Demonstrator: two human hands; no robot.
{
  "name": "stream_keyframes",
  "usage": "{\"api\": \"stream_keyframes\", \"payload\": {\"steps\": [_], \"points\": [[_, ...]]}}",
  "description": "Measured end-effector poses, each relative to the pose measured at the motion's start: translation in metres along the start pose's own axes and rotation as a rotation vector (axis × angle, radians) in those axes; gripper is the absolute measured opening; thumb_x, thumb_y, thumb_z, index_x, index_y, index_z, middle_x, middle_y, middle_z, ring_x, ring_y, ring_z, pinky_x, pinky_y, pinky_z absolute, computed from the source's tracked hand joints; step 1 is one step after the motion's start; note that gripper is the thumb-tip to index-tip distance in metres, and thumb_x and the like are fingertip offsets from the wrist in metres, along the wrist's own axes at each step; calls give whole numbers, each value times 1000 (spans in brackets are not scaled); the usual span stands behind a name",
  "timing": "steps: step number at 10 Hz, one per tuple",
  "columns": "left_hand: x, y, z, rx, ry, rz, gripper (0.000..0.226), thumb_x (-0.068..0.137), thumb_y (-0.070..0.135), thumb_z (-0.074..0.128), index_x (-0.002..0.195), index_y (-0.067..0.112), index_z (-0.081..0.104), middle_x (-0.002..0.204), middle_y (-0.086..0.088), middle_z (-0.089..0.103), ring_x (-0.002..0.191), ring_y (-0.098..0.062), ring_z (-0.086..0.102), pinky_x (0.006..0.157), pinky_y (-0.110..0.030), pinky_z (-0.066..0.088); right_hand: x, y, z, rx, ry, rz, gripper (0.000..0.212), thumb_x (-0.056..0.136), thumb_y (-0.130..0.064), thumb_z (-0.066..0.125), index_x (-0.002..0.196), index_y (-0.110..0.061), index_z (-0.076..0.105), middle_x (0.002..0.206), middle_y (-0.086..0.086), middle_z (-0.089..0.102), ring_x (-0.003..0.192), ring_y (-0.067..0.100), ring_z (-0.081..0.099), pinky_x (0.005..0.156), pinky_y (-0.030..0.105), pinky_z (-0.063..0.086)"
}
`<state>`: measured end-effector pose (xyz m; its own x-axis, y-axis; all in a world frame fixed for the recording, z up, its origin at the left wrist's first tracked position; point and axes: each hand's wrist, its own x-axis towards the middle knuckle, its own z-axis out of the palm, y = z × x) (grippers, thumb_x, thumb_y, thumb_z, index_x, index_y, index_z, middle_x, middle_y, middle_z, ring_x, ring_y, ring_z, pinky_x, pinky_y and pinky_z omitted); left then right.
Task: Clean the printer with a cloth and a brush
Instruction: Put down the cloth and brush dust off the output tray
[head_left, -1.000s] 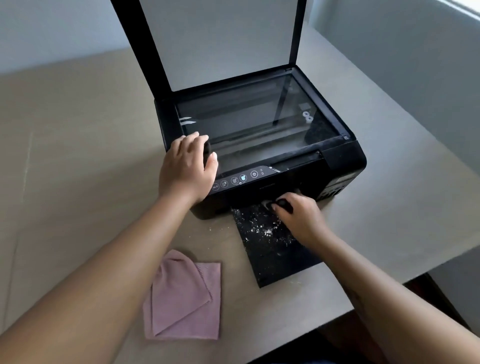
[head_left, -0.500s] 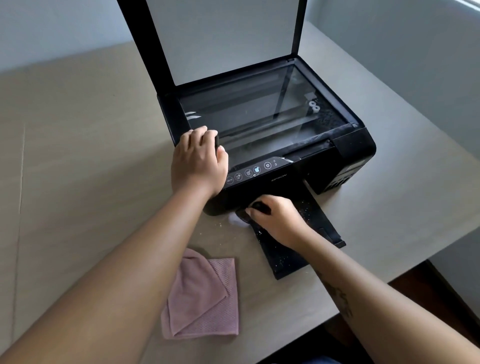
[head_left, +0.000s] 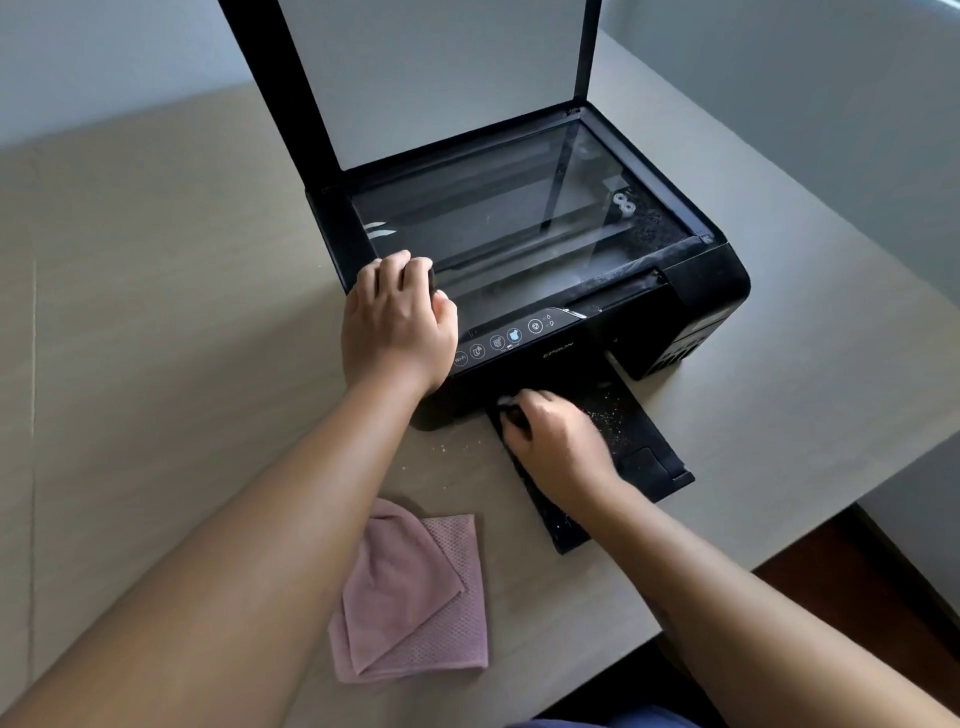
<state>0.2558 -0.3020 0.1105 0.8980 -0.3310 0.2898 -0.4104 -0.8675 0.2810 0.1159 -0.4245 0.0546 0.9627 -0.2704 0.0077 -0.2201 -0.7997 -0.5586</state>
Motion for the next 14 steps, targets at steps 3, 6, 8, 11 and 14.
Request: {"api": "stream_keyframes", "payload": {"steps": [3,6,8,11,14], "points": [[0,-1,-1,6,-8,3,35,91,30,42,120,13,54,139,-10,49,126,-33,39,106,-40,30,17,46,-34,450,252,636,22,87,-32,60,79,-12,63,68,2,59,62,19,54,48,25,37],[0,2,-1,4,-21,-14,36,91,31,41,121,15,53,141,-8,47,128,-31,37,107,-40,28,-7,48,-23,-193,110,15,18,86,-19,60,90,-1,61,84,18,64,78,39,62,58,42,51],[-1,2,-1,-1,-26,-15,36,91,32,41,121,16,53,142,-7,46,129,-30,37,108,-40,28,-22,-11,6,198,93,145,24,87,-28,58,76,-8,53,68,7,58,62,25,54,52,33,42],[0,4,-4,-2,-26,-16,35,91,31,41,120,16,53,140,-8,47,126,-31,38,105,-40,28,-2,66,-60,192,323,466,28,90,-26,58,67,-14,49,63,2,49,56,20,44,50,31,28],[0,4,-5,3,-33,-18,36,91,31,40,121,16,52,141,-7,46,127,-30,37,106,-40,28,-42,10,-2,-24,130,13,15,85,-21,61,84,-7,57,74,13,62,66,36,57,49,37,42]]}}
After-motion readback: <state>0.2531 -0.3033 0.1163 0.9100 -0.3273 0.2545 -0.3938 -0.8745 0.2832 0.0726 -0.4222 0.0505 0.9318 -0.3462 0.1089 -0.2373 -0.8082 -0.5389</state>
